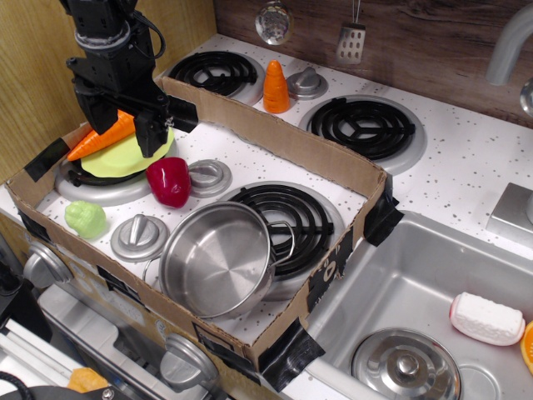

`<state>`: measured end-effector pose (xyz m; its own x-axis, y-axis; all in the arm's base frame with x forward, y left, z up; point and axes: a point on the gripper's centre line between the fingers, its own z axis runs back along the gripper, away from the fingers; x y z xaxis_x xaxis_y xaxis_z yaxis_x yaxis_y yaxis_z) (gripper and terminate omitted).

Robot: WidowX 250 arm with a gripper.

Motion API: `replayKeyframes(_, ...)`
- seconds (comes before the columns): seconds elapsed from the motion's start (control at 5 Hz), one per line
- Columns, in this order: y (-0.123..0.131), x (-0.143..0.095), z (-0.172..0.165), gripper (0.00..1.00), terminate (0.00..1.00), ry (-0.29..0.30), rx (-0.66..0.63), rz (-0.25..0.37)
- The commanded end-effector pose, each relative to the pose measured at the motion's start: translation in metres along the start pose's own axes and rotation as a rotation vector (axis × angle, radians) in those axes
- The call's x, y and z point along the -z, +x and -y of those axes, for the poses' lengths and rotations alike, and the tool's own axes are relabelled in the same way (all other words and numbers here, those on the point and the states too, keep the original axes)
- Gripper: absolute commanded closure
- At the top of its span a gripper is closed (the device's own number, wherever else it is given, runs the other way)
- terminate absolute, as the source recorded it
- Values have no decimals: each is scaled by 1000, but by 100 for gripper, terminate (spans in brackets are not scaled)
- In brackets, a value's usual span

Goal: Take carrot off plate

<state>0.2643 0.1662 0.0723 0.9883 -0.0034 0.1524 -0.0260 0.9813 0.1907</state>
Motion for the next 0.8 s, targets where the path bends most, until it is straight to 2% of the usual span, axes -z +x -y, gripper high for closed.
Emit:
replayKeyframes(0.0, 21, 4, -17, 0, 0, 96, 161, 100)
replayKeyframes(0.2, 28, 13, -24, 0, 0, 59, 241, 85)
replayKeyframes(0.4, 33, 20, -30, 0, 0, 45, 260, 82)
replayKeyframes(0.6, 39, 19, -36, 0, 0, 54, 284, 60)
